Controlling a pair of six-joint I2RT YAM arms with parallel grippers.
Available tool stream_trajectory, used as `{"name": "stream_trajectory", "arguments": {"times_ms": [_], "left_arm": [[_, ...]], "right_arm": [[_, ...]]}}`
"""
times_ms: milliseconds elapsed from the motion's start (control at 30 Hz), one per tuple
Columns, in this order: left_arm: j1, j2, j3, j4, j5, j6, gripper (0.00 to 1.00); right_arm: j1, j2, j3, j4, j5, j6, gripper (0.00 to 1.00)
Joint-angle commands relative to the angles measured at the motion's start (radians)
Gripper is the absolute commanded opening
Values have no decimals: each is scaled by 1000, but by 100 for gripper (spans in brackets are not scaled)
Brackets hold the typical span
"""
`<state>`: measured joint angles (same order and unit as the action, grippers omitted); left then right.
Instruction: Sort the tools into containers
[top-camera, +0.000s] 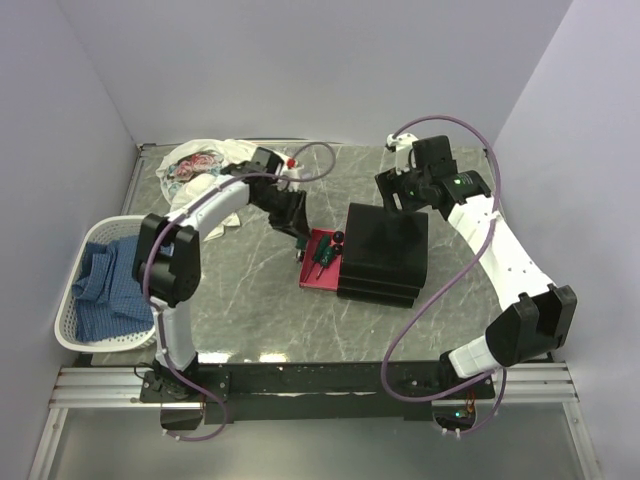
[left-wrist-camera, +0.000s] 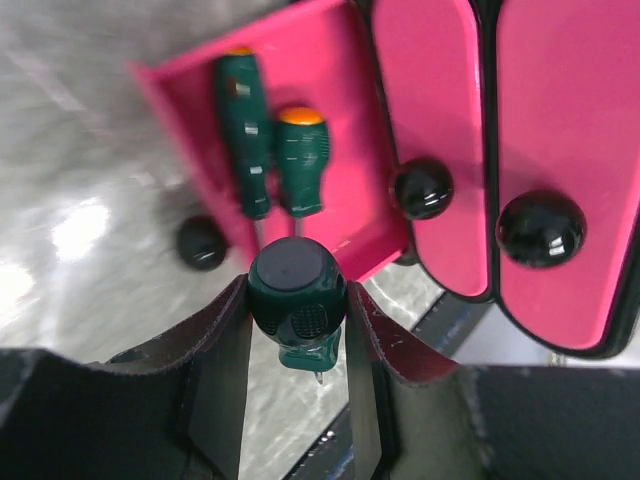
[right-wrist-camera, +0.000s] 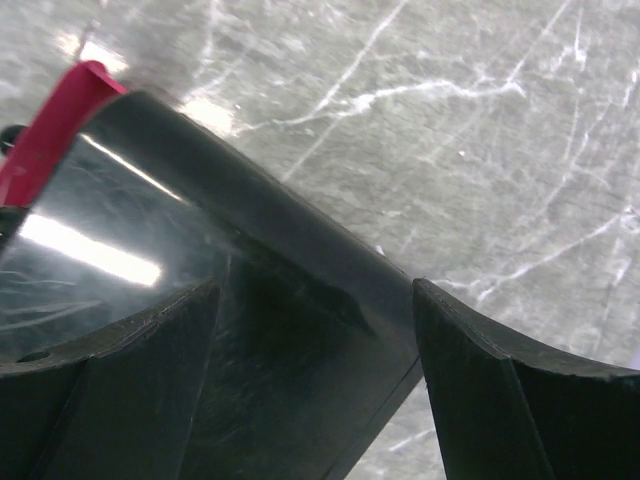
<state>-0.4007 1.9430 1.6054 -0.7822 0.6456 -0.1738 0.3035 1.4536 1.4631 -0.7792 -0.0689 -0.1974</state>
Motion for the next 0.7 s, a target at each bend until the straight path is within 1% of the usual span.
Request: {"name": "stream_trajectory", "arguments": {"times_ms": [0, 133, 267, 300, 367, 400, 433, 500, 533, 567, 667], "left_arm": [[-43, 51, 40, 9, 80, -33, 2], [-92, 94, 74, 1, 68, -32, 5], [-133, 128, 100, -3, 69, -30, 5], [-139, 131, 100, -3, 65, -30, 6], [-153, 142, 99, -9, 49, -39, 22], [-155, 143, 97, -9, 45, -42, 28], [-155, 142, 99, -9, 42, -43, 36], [-152, 140, 114, -20, 37, -44, 46], [-147, 139, 120, -22, 29, -44, 53], [-142, 131, 137, -25, 8, -38, 58], [-115, 120, 163, -37, 12, -27, 62]], "right_arm": [[2, -7, -18, 20, 61, -45, 84], [-1, -32, -47, 24, 64, -50, 84], [0, -52, -64, 29, 67, -57, 84], [0, -55, -69, 31, 67, -60, 84], [0, -64, -75, 29, 67, -66, 84], [0, -67, -73, 31, 67, -68, 84], [0, -71, -73, 28, 67, -66, 84], [0, -78, -75, 28, 60, -68, 84], [0, -82, -79, 26, 57, -68, 84], [2, -85, -81, 27, 52, -68, 84], [0, -88, -86, 24, 38, -66, 84]]}}
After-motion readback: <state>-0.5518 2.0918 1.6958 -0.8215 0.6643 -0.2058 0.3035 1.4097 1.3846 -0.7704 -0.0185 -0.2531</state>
